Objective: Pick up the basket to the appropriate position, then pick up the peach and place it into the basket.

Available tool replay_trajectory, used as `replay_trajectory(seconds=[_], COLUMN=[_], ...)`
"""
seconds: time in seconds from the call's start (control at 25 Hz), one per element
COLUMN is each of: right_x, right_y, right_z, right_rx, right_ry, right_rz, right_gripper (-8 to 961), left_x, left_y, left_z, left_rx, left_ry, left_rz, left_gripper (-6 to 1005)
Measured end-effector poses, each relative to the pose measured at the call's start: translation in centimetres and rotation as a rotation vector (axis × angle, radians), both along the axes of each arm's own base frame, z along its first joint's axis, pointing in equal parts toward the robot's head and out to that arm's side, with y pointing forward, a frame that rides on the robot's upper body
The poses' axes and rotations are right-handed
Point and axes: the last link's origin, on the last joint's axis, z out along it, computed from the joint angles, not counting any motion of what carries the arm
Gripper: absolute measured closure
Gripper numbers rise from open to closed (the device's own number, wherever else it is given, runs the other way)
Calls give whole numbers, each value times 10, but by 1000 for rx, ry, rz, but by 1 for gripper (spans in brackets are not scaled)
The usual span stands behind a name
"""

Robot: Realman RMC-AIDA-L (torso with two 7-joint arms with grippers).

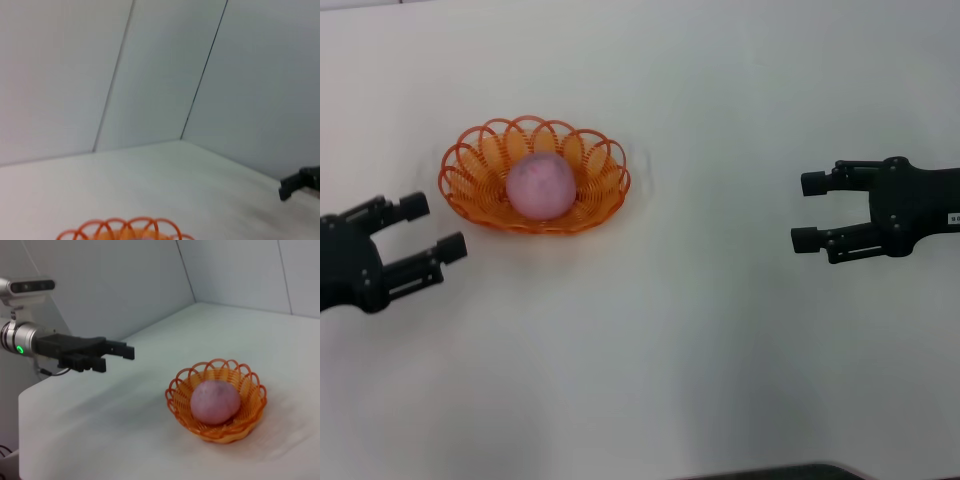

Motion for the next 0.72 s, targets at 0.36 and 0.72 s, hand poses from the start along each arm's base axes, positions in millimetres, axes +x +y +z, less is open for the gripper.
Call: replay_trajectory(seconds=[0.36, 0.72], right_x=[-2, -3], right_y=[2, 2], right_z=[-2, -3], right_rx=[7, 16], right_ry=[8, 18], right_rz=[4, -3], right_gripper=[26, 26], left_x=[-8, -10], left_y=[-7, -8], left_z=[-4, -4], left_rx=[-46, -44], left_ry=[41, 37], left_rz=[28, 41], left_gripper=[230, 230])
